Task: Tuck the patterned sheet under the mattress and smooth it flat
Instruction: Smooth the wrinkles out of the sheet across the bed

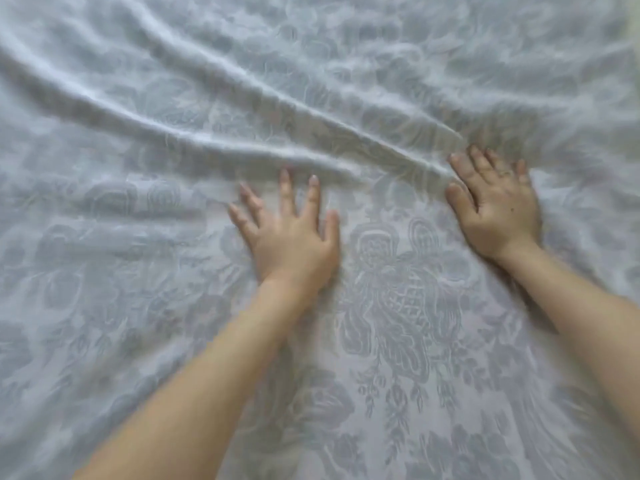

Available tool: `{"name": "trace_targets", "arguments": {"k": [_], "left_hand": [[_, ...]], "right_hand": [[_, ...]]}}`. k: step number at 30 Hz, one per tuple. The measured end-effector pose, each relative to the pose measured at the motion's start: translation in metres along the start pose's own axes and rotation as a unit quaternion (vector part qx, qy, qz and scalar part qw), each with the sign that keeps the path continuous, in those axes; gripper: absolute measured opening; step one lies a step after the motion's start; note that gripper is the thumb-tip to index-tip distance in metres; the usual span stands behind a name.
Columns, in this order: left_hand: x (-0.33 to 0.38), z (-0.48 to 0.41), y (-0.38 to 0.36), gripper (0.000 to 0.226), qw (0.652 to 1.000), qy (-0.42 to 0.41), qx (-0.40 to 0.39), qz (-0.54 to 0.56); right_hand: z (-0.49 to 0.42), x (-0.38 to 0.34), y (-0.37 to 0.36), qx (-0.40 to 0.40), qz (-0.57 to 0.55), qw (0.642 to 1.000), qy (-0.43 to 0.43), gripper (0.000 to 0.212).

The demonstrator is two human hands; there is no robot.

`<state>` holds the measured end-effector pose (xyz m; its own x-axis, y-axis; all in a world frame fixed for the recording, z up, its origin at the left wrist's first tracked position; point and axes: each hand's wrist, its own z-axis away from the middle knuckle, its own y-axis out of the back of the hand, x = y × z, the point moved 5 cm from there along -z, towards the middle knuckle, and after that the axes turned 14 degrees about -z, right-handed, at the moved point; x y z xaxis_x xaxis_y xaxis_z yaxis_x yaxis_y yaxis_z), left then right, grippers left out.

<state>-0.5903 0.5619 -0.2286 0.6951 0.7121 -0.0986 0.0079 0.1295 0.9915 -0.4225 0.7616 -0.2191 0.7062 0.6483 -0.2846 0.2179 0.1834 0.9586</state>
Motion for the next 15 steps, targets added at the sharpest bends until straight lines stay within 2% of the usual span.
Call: {"name": "trace_targets", "arguments": {"k": [3, 6, 8, 9, 11, 12, 13, 14, 15], "left_hand": [[0.050, -0.092, 0.010, 0.060, 1.000, -0.004, 0.015, 0.010], [0.060, -0.106, 0.008, 0.059, 0.999, -0.012, 0.034, -0.001], [0.055, -0.103, 0.007, 0.058, 0.999, -0.012, 0.048, 0.002], [0.053, -0.103, 0.008, 0.058, 0.998, -0.016, 0.056, 0.003], [0.051, -0.104, 0.007, 0.058, 0.998, -0.022, 0.059, 0.009], [0.049, -0.106, 0.007, 0.060, 0.998, -0.025, 0.049, 0.016], [0.048, -0.107, 0.007, 0.061, 0.999, -0.028, 0.036, 0.023], [0.049, -0.110, 0.007, 0.063, 0.999, -0.031, 0.025, 0.030], [0.049, -0.113, 0.007, 0.065, 0.999, -0.031, 0.014, 0.033]], "right_hand": [[-0.002, 0.014, -0.002, 0.025, -0.026, 0.999, 0.014, 0.071], [-0.003, 0.001, 0.012, 0.020, -0.064, 0.998, -0.014, 0.077], [0.027, -0.038, 0.027, 0.065, -0.123, 0.990, -0.035, 0.072], [0.056, -0.070, 0.027, 0.071, -0.161, 0.984, 0.002, 0.064], [0.135, -0.141, 0.008, -0.017, -0.175, 0.962, 0.207, 0.052], [0.168, -0.154, -0.002, -0.090, -0.130, 0.947, 0.280, 0.051], [0.181, -0.137, -0.004, -0.146, -0.066, 0.936, 0.313, 0.052], [0.173, -0.092, 0.000, -0.162, -0.023, 0.946, 0.278, 0.058], [0.150, -0.033, 0.012, -0.132, 0.005, 0.977, 0.166, 0.067]]}}
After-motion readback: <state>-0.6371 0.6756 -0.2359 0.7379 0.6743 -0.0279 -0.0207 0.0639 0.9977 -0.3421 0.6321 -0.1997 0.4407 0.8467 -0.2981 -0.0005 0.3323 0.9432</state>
